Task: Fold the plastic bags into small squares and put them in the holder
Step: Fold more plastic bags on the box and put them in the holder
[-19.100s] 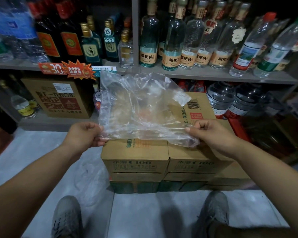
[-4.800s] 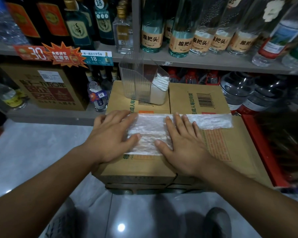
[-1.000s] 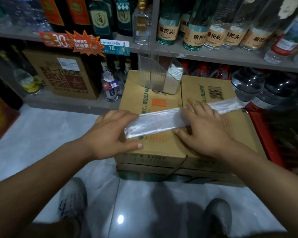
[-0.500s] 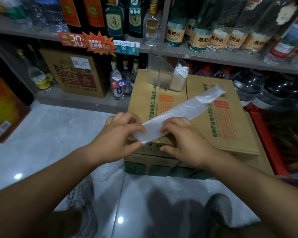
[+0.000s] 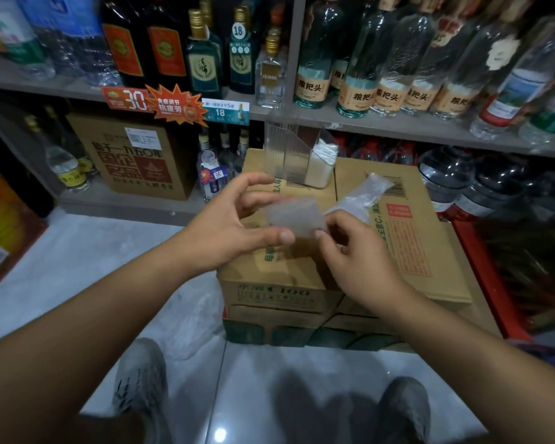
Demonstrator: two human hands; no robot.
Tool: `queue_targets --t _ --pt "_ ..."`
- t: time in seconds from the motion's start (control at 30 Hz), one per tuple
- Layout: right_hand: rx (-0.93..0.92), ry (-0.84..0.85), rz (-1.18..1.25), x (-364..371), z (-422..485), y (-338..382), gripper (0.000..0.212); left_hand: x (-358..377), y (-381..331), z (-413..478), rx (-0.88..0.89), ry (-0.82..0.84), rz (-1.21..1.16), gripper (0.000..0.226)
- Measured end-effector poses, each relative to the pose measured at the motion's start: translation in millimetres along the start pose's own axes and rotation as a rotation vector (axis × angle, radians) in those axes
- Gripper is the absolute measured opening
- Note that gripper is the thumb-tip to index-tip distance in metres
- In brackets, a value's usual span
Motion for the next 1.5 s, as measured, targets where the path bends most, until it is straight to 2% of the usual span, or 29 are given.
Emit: queue_targets --t 0.1,0.23,0.37,0.43,0.53,0.63,0.73,0.8,0.93,1.07,1.3,1.37,1.43,1.5 --pt "0.058 0.032 0.281 0 1 2 0.004 1 2 15 -0.075 0.048 -0.067 0.090" --pt "0.182 0.047 0.646 1 -1 2 0.016 16 17 32 -0.119 0.134 0.026 0.075" --pt "0.304 -0.036 0.900 -2 2 -10 0.017 37 39 44 -0.193 0.216 0.025 0.058" --pt "0.397 -0.051 0.855 -8 6 -23 0.014 42 49 46 -0.238 0.229 0.097 0.050" --pt "0.498 0.019 0.791 -23 17 -42 0.012 43 57 47 -0.277 0.224 0.229 0.044" --pt "0.520 0.032 0.696 -42 32 -59 0.017 42 61 47 -0.311 0.189 0.342 0.054" --pt "0.503 -0.025 0.495 -55 49 -74 0.020 44 63 47 -0.316 0.142 0.454 0.070" --pt "0.488 -0.021 0.288 -61 58 -83 0.018 46 64 48 -0.326 0.120 0.499 0.069" --pt "0.431 0.006 -0.042 -70 73 -95 0.018 41 69 51 -0.368 0.098 0.394 0.058" --pt "0.395 0.017 -0.109 -67 80 -101 0.015 40 68 54 -0.365 0.119 0.421 0.054" --pt "0.277 0.064 -0.073 -59 90 -96 0.011 41 63 57 -0.368 0.133 0.476 0.041" --pt "0.278 0.080 -0.114 -57 92 -96 0.011 42 61 58 -0.366 0.122 0.507 0.031" --pt "0.268 0.090 -0.177 -53 92 -96 0.011 39 58 58 -0.376 0.081 0.578 0.018" --pt "0.265 0.089 -0.241 -49 90 -96 0.011 30 54 56 -0.405 -0.028 0.625 0.016"
Point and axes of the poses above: each hand's wrist, its own z-axis towards the middle knuckle, its own x-axis out of the palm, y = z × x, the point moved 5 cm from there along z, towards the middle knuckle, and after that the axes turned 13 degrees about y, right-handed, at the moved point
